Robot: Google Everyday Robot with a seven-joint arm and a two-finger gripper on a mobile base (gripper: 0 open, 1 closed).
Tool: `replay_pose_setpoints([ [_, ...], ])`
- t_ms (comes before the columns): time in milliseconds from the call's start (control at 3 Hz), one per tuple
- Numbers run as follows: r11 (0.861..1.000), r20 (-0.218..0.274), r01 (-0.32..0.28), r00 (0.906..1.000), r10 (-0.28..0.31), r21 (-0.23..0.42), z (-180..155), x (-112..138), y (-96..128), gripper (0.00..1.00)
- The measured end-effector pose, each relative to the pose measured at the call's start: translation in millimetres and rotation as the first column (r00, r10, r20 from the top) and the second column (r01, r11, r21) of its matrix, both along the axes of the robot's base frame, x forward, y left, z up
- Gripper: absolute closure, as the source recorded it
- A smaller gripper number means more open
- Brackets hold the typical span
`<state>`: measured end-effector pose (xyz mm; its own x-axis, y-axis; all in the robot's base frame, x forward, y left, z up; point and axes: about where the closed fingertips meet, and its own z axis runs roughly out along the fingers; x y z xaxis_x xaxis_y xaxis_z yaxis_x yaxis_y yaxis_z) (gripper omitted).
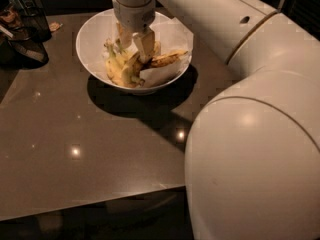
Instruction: Pick banana from white bowl
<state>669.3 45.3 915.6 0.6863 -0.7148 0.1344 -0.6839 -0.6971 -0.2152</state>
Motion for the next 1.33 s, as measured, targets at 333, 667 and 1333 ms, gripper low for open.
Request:
replay_pose_setpoints([
  [333, 1.000, -0.016, 0.000, 0.9999, 0.000, -0.016, -8, -1, -4, 0.49],
  [667, 1.000, -0.020, 0.000, 0.9998, -0.001, -0.021, -10, -1, -5, 0.49],
  [1333, 0.999, -0.038, -0.008, 0.9993, 0.007, -0.041, -21, -1, -9, 0.52],
])
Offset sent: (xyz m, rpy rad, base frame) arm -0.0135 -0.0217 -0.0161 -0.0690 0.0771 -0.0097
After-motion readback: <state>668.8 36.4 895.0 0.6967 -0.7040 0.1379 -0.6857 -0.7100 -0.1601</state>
